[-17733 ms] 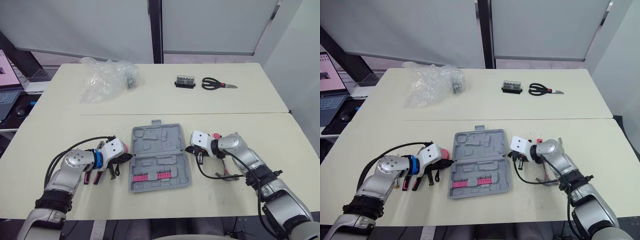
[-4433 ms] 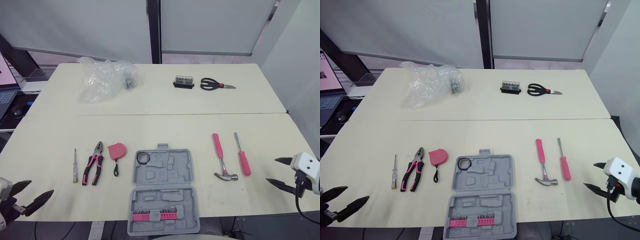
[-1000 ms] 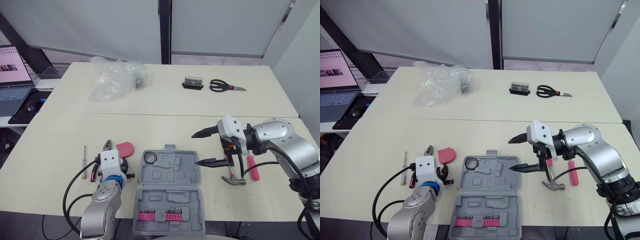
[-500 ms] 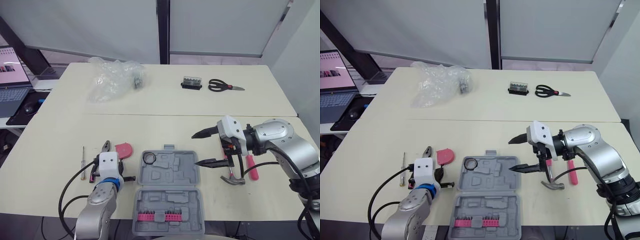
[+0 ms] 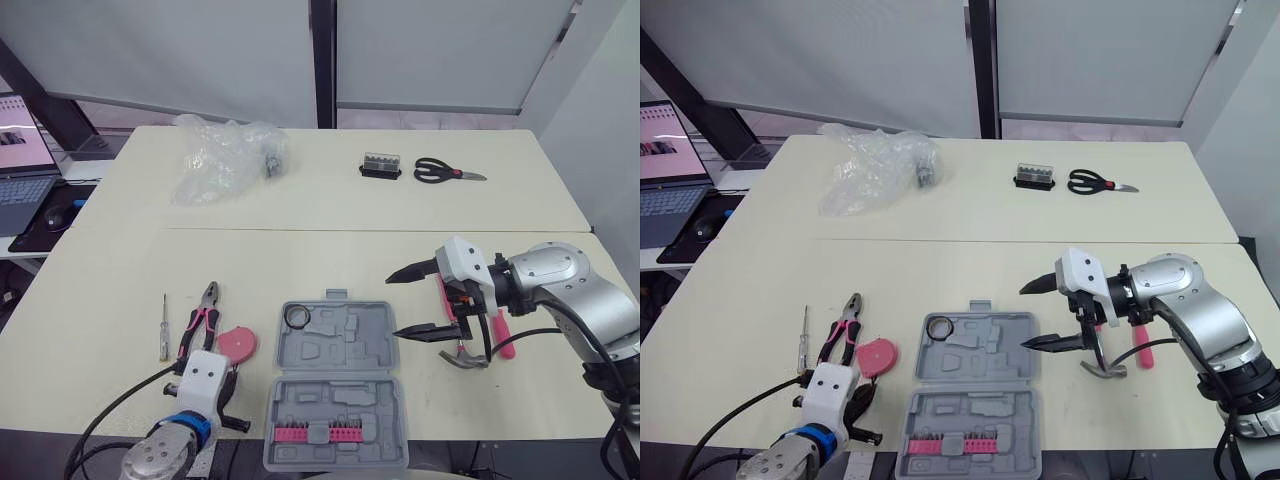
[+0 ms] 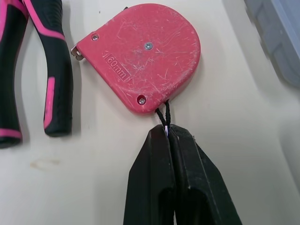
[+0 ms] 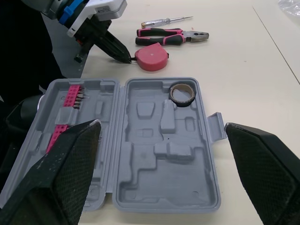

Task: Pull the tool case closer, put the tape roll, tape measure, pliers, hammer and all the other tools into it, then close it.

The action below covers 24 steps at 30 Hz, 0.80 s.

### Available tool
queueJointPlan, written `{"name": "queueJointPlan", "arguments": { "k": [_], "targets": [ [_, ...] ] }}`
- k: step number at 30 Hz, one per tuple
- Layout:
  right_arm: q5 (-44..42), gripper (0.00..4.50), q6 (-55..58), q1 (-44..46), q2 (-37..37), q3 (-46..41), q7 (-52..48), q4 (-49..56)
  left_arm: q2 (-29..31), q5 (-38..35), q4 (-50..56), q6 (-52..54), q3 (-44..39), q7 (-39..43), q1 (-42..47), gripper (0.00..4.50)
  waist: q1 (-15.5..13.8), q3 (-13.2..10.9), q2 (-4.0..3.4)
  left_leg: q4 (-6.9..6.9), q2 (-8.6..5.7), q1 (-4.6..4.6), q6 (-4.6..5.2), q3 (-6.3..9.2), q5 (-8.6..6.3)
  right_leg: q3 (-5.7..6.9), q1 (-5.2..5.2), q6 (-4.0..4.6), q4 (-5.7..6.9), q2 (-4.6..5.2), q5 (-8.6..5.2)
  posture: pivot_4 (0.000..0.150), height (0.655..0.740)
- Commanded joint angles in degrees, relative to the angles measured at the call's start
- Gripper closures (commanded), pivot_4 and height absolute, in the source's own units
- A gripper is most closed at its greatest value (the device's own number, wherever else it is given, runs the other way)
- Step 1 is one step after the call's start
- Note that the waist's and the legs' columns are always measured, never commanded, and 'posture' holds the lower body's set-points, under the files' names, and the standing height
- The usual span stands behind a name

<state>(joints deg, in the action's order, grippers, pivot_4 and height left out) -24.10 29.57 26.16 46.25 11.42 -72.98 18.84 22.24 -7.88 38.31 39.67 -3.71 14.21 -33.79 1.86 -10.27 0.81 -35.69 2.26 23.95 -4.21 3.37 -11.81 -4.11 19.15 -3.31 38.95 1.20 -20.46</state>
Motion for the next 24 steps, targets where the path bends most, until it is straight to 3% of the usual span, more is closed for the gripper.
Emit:
{"name": "queueJointPlan", "arguments": {
  "k": [1, 20, 24],
  "targets": [
    [-1.32, 0.0, 0.58, 0.83, 0.45, -0.31, -0.74, 2.53, 0.05, -0.36, 2.38, -0.43, -1.88, 0.87, -4.47, 4.48, 0.03, -0.02, 0.04, 0.0, 0.04, 0.0, 0.0, -0.03, 0.0, 0.0, 0.01, 0.01, 0.0, -0.02, -0.01, 0.15, 0.74],
    [-1.47, 0.0, 1.84, 2.34, -0.43, 0.82, -0.24, 2.79, -1.03, -0.98, 3.29, -3.88, -4.81, 2.59, -7.88, 4.48, 0.02, -0.14, 0.18, -0.01, 0.19, 0.0, 0.01, -0.12, -0.05, -0.02, 0.07, 0.07, -0.01, -0.12, -0.03, 0.15, 0.74],
    [-1.63, 0.0, 2.2, 2.15, -0.19, 0.55, -0.19, 3.25, -0.56, -2.06, 4.6, -5.48, -6.81, 4.29, -8.94, 3.59, 0.02, -0.16, 0.22, 0.0, 0.21, 0.0, 0.0, -0.12, -0.05, -0.01, 0.07, 0.07, -0.01, -0.14, -0.03, 0.15, 0.74]
  ]
}}
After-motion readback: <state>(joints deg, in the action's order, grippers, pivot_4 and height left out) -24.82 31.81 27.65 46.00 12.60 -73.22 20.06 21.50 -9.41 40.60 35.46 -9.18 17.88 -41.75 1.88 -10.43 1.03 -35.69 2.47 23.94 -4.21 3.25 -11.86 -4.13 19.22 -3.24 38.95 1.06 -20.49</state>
